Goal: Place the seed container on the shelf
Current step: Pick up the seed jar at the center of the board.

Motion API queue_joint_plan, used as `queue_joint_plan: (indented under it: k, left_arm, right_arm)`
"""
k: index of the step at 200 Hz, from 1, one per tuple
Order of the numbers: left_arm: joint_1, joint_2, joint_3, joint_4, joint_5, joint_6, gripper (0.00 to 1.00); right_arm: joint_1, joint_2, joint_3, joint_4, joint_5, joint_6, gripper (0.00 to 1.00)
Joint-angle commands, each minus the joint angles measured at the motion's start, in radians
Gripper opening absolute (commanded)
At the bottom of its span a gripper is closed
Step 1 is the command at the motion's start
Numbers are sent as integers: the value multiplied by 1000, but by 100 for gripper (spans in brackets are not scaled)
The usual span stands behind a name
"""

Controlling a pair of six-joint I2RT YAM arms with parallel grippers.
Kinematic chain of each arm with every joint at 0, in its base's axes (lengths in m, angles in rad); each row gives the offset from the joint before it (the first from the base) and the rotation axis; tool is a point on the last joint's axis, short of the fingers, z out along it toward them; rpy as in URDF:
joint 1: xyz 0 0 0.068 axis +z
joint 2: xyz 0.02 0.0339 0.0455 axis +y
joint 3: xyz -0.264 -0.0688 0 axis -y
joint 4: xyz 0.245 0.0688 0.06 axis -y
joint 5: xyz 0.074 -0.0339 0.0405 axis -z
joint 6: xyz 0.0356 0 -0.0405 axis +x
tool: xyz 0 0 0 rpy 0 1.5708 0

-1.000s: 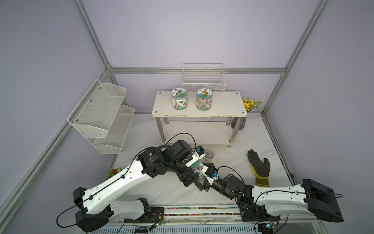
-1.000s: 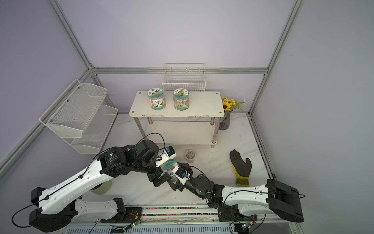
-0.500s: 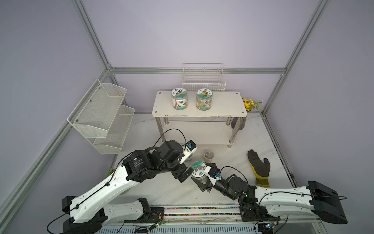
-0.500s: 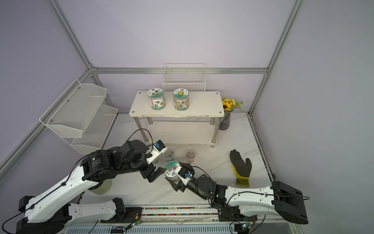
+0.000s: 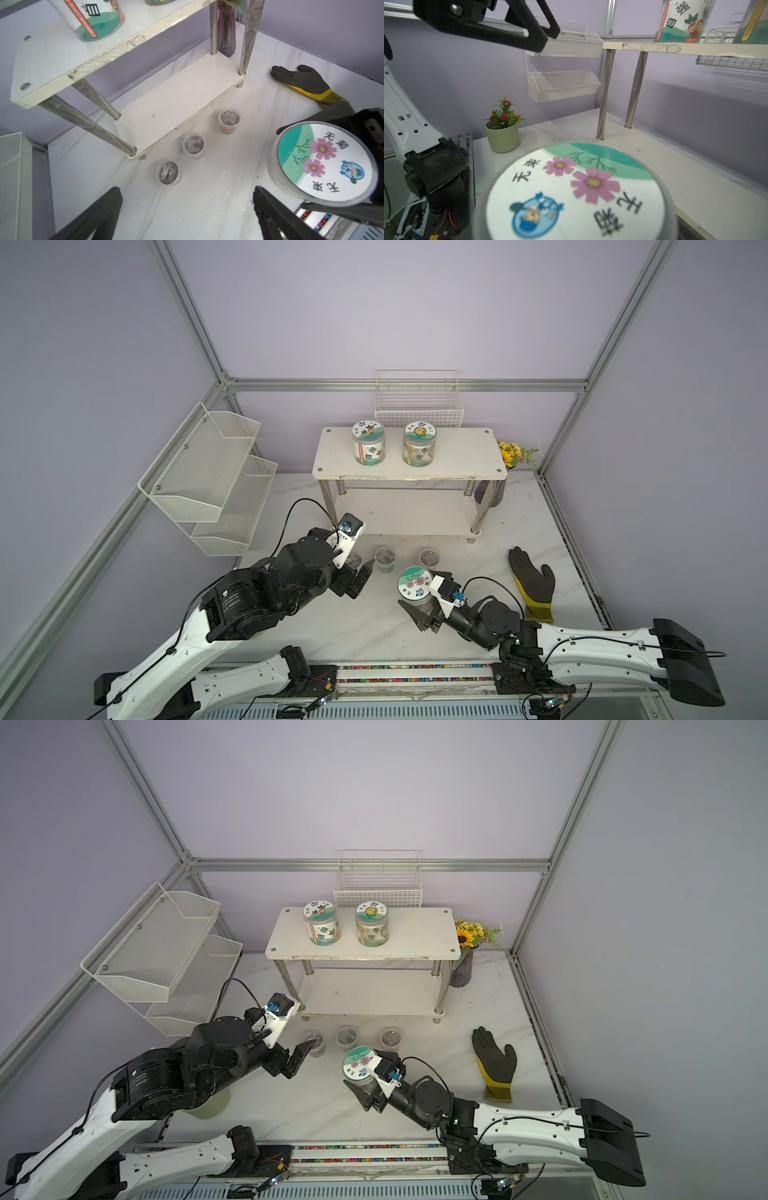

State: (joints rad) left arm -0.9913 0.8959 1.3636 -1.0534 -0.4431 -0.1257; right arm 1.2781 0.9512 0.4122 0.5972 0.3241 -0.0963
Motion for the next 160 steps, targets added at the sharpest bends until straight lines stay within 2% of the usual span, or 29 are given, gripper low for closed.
queue_joint_plan:
  k: [1, 64, 160]
  left_arm:
    - [9, -4, -11, 59, -68, -37, 99]
    - [18, -37, -55, 99, -104, -83, 100]
    - [32, -11, -49, 113, -94, -126, 100]
  right_arm:
    - [0, -28, 84, -13, 27, 14, 36]
    - [-16, -45, 185, -51, 82, -55, 37]
    - [-236, -7, 389, -143, 30, -62, 37]
